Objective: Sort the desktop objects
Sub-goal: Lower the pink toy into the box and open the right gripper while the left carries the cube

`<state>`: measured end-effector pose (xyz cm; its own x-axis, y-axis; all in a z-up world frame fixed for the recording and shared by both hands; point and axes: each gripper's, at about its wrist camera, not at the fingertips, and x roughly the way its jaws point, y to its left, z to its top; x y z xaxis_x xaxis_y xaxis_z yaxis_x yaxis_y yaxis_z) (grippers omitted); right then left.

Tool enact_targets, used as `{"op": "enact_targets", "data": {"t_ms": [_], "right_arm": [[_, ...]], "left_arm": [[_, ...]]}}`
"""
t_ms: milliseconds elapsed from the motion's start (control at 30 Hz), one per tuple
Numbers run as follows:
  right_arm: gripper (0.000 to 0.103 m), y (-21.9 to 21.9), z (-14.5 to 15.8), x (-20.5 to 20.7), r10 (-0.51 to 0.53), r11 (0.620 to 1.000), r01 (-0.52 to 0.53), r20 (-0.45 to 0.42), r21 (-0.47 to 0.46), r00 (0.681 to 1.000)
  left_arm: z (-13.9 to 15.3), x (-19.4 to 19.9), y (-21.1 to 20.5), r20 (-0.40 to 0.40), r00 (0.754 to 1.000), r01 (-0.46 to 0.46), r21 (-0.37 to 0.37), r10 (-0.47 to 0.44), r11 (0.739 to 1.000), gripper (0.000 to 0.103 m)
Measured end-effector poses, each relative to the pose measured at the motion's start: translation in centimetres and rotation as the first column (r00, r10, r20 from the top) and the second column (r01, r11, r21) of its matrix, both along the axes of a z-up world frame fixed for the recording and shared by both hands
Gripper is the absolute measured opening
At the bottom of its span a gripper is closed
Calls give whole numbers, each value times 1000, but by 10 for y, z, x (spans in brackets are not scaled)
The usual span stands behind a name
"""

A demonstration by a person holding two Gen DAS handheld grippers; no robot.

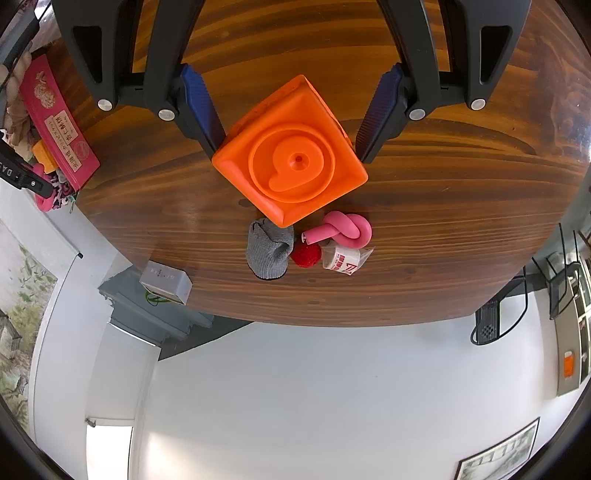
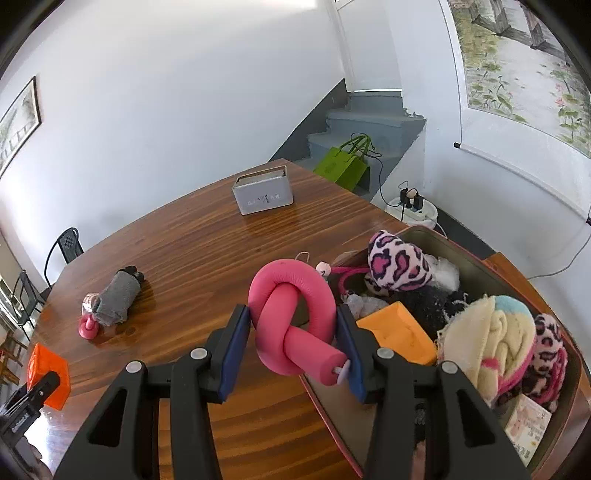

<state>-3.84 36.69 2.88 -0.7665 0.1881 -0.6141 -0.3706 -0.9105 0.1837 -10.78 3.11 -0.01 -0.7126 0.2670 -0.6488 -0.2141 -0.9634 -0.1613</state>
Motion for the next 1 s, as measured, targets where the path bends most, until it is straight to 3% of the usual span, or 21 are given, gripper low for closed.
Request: {"op": "enact_targets", "data": {"t_ms": [267, 667, 1000], "right_arm": [[51, 10, -11, 0, -45, 999, 46, 17, -11, 999], [56, 28, 7, 43, -71, 996, 65, -117, -59, 991], [58, 58, 19, 103, -151, 987, 138, -196, -82, 969]], "left_arm": [[-3, 0, 4, 2, 1000, 3, -11, -3, 1000, 74], [-4, 9, 24, 6, 1000, 20, -11, -20, 1000, 74], [0, 25, 93, 39, 982, 186, 26, -187, 982, 74]]}}
